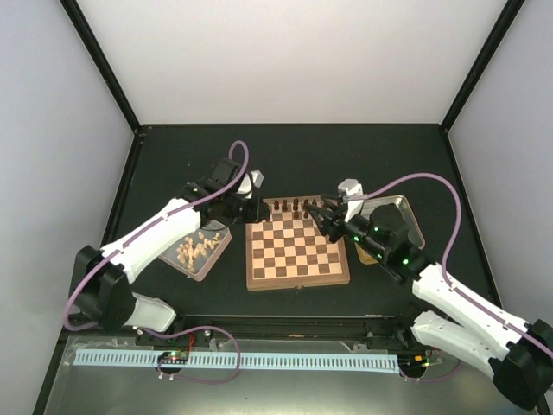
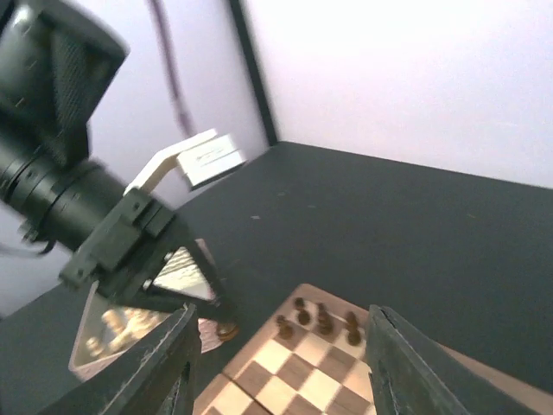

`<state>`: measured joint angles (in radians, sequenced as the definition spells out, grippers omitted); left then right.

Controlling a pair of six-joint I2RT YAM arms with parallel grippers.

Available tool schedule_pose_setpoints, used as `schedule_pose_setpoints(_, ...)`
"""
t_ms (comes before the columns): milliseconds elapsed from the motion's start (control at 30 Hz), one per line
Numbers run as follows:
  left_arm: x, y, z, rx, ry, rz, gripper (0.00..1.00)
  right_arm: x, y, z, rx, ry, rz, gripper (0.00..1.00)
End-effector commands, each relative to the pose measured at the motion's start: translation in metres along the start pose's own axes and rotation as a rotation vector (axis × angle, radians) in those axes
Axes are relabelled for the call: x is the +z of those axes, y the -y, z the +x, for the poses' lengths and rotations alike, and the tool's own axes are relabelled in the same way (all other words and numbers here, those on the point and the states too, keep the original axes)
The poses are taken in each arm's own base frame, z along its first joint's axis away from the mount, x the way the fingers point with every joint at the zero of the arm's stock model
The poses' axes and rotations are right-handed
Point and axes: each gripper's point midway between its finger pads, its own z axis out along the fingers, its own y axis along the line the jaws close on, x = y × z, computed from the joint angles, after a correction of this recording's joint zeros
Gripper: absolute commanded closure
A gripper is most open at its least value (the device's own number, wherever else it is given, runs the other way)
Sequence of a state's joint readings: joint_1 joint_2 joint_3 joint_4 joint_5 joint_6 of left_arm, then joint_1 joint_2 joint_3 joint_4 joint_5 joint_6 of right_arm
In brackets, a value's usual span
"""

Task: Set up the chess pieces on the board
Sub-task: Place the chess piece on the chessboard.

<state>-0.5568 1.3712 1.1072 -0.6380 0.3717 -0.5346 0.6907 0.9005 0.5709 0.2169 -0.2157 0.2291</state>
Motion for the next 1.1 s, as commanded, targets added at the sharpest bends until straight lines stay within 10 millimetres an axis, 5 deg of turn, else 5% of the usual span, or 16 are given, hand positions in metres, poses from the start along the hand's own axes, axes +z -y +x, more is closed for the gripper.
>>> schedule_pose_setpoints(0, 0.022, -0.031, -0.013, 0.064, 0.069, -0.221, 0.98, -0.021, 0.050, 0.005, 0.146, 0.026, 0.306, 0.46)
schedule_pose_setpoints(233, 0.060, -0.050, -0.029, 0.085, 0.103, -0.345, 0.98, -0.057, 0.093, 0.022, 0.317, 0.075, 0.589, 0.44)
schedule_pose_setpoints(600, 0.091, -0.066, -0.054, 0.122, 0.179, -0.416, 0.98, -0.052, 0.093, 0.038, 0.366, 0.031, 0.581, 0.44)
schedule_pose_setpoints(1067, 0.108, -0.087, -0.043, 0.110, 0.140, -0.479, 0.97, -0.048, 0.094, 0.040, 0.370, 0.018, 0.588, 0.44)
